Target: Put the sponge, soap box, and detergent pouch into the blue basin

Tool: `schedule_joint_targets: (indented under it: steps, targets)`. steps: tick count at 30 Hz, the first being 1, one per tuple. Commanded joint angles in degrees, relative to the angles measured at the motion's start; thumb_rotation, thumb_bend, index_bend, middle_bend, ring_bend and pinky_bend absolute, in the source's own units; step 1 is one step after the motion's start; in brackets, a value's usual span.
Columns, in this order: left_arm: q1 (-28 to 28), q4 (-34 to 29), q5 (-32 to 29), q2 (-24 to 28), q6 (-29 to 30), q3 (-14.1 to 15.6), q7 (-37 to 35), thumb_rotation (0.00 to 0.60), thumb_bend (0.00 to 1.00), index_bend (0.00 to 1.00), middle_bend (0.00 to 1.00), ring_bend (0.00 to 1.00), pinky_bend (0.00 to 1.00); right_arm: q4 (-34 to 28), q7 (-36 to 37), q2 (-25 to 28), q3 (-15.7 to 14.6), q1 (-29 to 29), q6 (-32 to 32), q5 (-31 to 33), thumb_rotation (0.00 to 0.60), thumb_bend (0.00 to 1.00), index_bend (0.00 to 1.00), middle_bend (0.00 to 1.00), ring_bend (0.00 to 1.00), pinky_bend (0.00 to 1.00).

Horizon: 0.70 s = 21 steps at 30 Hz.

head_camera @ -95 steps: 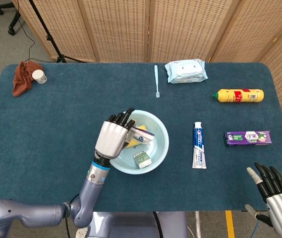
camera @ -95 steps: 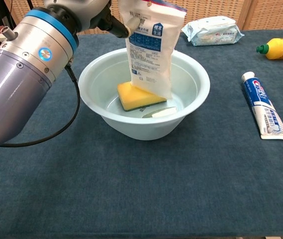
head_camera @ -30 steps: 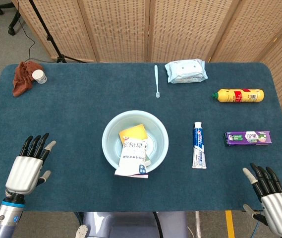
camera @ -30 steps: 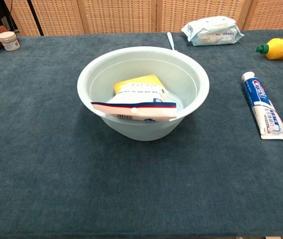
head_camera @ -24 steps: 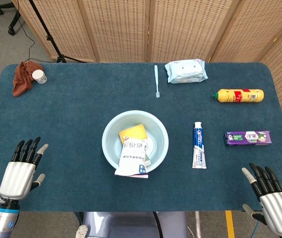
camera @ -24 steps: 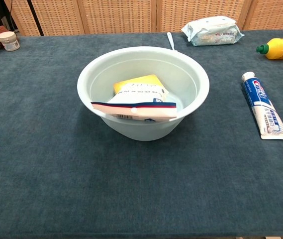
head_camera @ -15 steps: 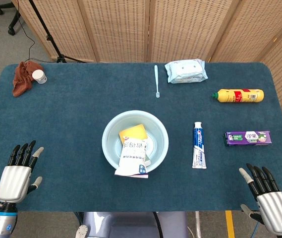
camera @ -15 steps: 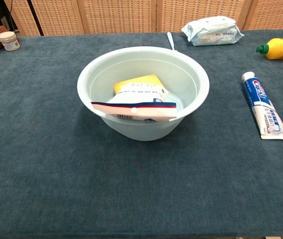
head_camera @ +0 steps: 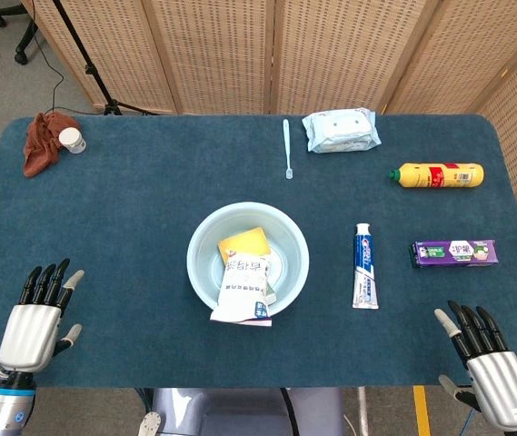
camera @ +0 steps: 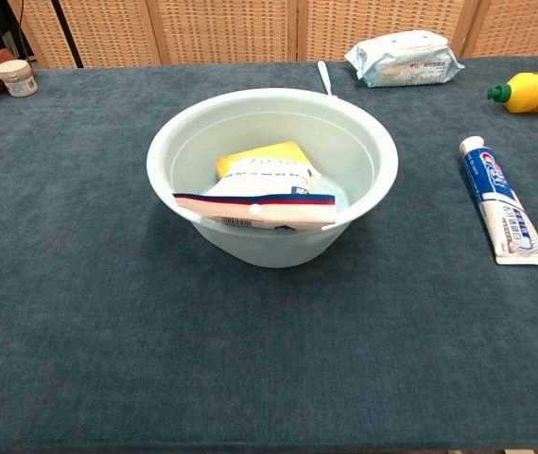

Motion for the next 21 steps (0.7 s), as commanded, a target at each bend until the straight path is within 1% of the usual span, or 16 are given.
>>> schedule_joint_targets:
  steps: [1, 16, 21]
  targets:
    - [0.27, 0.09, 0.65, -0.13, 0.00, -0.09, -0.02, 0.600, 0.21, 0.00, 0.00, 0.00, 0.00, 0.01, 0.12, 0.09, -0.12, -0.07, 0.19, -0.21, 0.600, 0.10, 0.06, 0.00, 0.00, 0.00]
    - [1.82, 0.44, 3.50, -0.93, 0.77, -0.77, -0.76, 0.600, 0.21, 0.00, 0.00, 0.00, 0.00, -0.18, 1.33, 0.83, -0.69, -0.64, 2.19, -1.91, 0.600, 0.10, 0.06, 0.00, 0.00, 0.00]
    - [1.94, 0.78, 3.12, -0.79, 0.10, -1.17, -2.04, 0.600, 0.22, 0.00, 0.00, 0.00, 0.00, -0.21, 1.12, 0.62, -0.44, -0.54, 1.67, -1.16, 0.600, 0.10, 0.06, 0.00, 0.00, 0.00]
